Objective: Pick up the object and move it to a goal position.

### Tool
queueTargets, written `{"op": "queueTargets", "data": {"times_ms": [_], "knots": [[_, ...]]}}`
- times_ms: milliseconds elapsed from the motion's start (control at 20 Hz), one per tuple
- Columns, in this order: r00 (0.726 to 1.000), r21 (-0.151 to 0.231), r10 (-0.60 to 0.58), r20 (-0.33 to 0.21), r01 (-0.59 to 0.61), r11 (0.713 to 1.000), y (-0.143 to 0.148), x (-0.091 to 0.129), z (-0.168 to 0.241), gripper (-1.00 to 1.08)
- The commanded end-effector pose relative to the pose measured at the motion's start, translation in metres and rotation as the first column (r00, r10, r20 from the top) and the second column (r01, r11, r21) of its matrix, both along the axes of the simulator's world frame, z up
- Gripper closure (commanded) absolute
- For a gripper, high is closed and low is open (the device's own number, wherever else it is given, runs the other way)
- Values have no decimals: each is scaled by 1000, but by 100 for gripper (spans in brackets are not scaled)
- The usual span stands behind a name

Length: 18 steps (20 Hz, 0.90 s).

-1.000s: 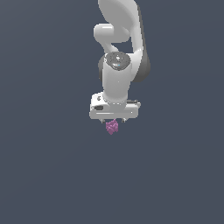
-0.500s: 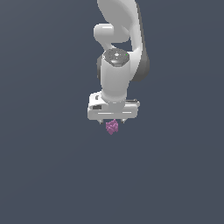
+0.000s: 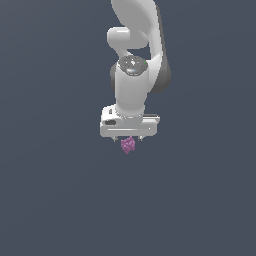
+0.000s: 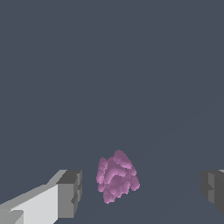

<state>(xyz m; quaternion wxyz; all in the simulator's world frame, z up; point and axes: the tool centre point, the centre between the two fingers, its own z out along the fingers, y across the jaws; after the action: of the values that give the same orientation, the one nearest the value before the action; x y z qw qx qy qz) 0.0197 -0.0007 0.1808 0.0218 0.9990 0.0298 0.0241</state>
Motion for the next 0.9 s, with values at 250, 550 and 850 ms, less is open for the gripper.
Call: {"op": "queueTargets", "data": {"times_ms": [250,550,850], "knots": [[994,11,-105,-2,105,994,1,-5,-9,-92],[970,24,-244,-8,244,969,3,-12,-20,-92],[914,36,-405,-16,406,913,4,-21,-33,-92]]}}
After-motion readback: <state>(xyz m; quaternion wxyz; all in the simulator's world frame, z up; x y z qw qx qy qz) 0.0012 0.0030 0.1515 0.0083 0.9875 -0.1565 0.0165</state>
